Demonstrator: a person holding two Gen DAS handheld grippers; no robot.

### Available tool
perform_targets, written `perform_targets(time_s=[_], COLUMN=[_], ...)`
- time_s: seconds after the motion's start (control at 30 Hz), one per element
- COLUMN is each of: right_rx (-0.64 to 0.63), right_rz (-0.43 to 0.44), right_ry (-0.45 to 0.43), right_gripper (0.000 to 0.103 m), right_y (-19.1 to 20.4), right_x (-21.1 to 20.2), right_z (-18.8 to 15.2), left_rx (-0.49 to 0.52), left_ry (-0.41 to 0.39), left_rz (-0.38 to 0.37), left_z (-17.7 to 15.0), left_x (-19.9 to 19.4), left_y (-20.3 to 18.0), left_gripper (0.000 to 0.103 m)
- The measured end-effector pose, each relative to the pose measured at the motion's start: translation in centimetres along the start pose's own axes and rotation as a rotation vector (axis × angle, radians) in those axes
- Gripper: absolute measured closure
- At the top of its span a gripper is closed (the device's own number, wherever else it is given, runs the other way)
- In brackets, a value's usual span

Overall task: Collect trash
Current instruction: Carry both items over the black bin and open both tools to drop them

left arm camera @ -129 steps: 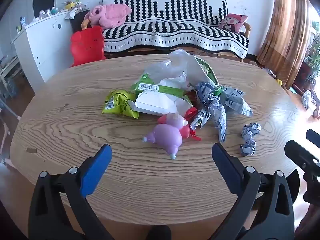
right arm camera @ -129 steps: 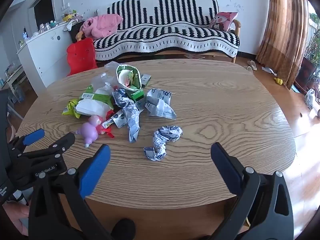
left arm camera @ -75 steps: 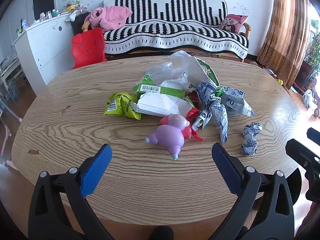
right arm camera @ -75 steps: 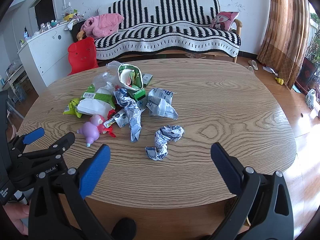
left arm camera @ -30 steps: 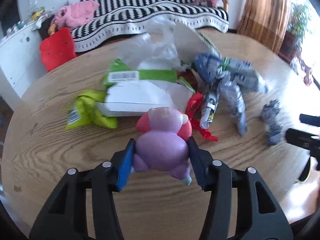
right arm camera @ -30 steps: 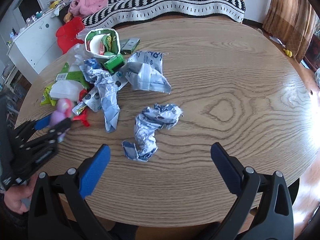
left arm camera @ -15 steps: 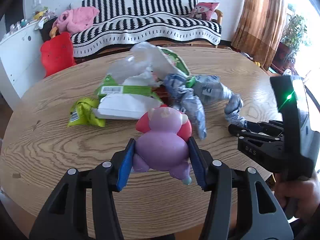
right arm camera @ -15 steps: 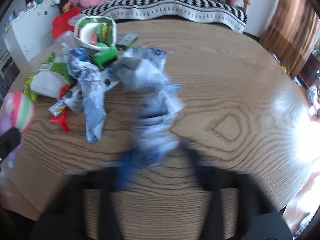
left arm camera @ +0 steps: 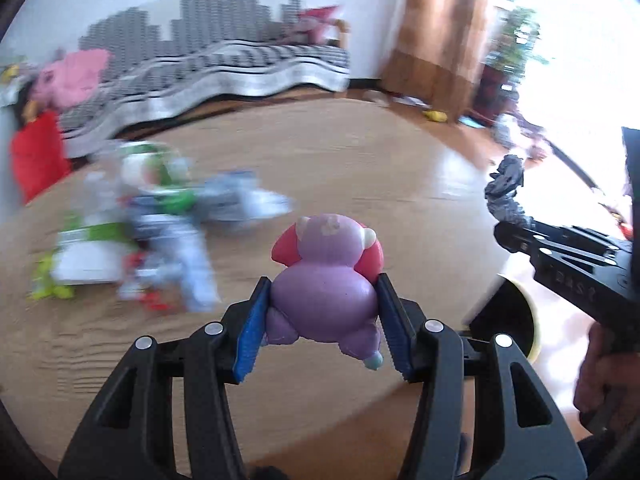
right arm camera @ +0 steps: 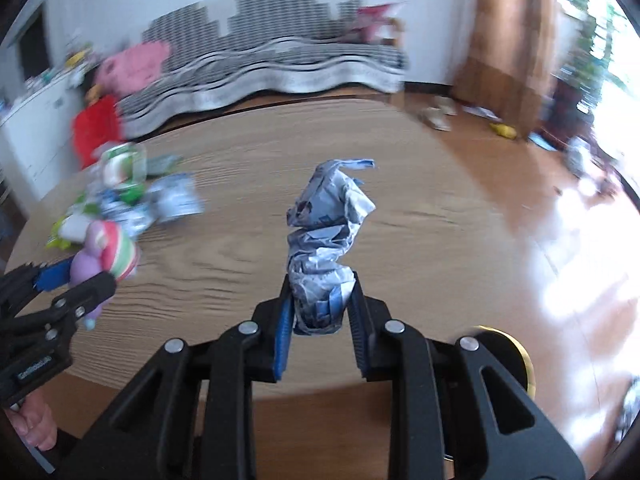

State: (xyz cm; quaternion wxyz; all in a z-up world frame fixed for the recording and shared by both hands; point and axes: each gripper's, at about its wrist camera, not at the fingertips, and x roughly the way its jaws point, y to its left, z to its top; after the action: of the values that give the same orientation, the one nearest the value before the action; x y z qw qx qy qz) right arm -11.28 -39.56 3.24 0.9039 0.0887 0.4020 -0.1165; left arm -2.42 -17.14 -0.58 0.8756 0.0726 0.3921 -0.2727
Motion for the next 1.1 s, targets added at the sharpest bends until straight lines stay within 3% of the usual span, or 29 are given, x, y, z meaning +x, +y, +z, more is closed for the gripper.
perform_targets(time_s=[0.13,0.27,0.47,0.7,1.0,1.03,1.1], right_rx=[0.113,0.243,0.343,0.435,0.508,0.512,0.517], right_rz=[-0.092,-0.133,-0.136,-0.059,-0.028,-0.020,-0.010], right_ry=[0.027,0.114,0.275,0.438,0.444,0.440,0.444], right_gripper=[0.077,0.077,0.077,0.077,0.077,0.075,0.057], right_y=[-8.2,-16.5,-23.6,-27.0,-28.1,-28.2,-28.3], right_x=[-0.2,1.5,5.8,9.2,10.2,10.1,10.0], right_z=[-2.3,-5.8,-10.9,-15.6,-15.8,-15.8,-15.6], left_rx=[0.089,0.153,0.207,0.228,0.253,0.254,0.253], left_ry=[0.016,0.049,0.091,0.142,0.167,0.168,0.172], left_rz=[-0.113,-0.237,-0.316,-0.334,-0.339,-0.338,-0.336], left_z=[-0.1,-0.7,-1.8,-2.5,-2.8,-2.9,-2.9], left_x=[1.9,4.1,6.7,9.7,11.3,11.4,11.7], left_y=[-7.5,-14.6,-21.2,-24.1,-25.3,-25.5,-25.7], left_gripper=[0.051,0.051,0.051,0.051,0.051,0.051,0.051])
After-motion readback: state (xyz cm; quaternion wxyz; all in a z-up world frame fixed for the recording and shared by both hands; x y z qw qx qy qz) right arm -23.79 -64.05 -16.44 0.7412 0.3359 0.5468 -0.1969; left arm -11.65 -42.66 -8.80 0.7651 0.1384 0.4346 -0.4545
